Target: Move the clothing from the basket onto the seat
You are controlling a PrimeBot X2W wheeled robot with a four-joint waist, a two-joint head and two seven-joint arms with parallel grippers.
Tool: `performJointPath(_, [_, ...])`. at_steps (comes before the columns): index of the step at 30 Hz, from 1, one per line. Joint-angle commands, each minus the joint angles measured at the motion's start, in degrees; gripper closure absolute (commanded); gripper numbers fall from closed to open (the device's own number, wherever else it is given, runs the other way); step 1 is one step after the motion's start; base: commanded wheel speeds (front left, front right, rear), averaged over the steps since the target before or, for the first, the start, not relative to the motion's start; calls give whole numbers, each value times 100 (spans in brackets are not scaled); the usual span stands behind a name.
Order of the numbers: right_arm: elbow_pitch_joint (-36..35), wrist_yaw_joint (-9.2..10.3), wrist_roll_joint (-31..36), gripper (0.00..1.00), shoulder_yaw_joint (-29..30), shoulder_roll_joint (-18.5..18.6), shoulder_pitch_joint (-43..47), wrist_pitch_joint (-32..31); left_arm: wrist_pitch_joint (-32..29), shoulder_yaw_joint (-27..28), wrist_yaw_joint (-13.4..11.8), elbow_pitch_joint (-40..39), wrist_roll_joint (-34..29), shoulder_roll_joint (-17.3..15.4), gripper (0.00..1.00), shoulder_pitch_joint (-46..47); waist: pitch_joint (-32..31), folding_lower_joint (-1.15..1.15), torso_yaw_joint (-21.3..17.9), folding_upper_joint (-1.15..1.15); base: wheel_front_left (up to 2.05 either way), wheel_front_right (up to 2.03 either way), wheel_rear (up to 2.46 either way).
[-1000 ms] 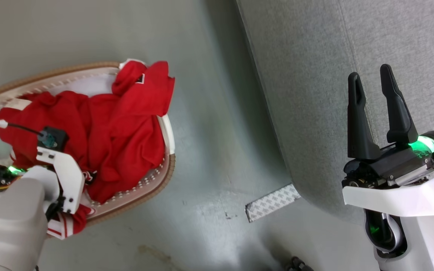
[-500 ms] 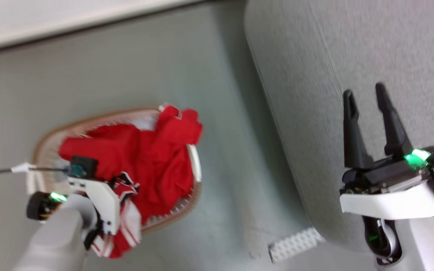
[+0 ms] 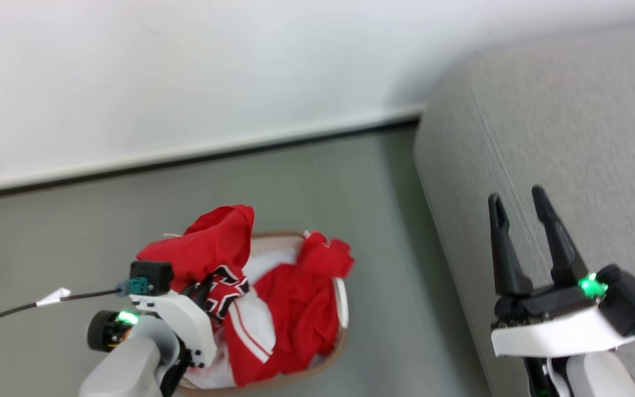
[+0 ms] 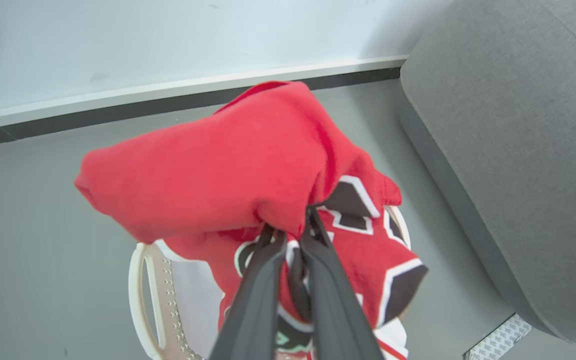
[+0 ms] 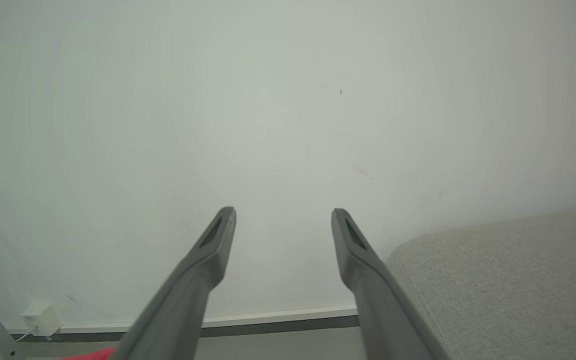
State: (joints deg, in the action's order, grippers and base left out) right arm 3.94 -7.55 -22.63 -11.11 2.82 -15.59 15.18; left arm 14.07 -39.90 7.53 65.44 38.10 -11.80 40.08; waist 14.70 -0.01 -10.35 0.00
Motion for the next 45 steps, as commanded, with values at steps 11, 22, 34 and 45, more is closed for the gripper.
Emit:
performJointPath(11, [239, 12, 53, 0, -33, 50, 632, -5, 106, 439, -71, -1655, -37, -102, 100, -445, -1282, 1, 685, 0, 0, 0, 0])
performJointPath(22, [265, 12, -28, 0, -109, 127, 808, -5, 109, 939, -221, -3607, -292, -323, 100, -879, -1525, 1, 825, 0, 0, 0, 0])
performJointPath(34, [285, 12, -66, 0, -244, 192, 865, -5, -118, 985, -510, -4699, -212, -520, 100, -1132, -1472, 1, 854, 0, 0, 0, 0])
performJointPath(45, [337, 12, -421, 0, -969, 315, 639, -5, -139, 964, -609, -4848, -201, -548, 100, -1124, -1448, 1, 790, 0, 0, 0, 0])
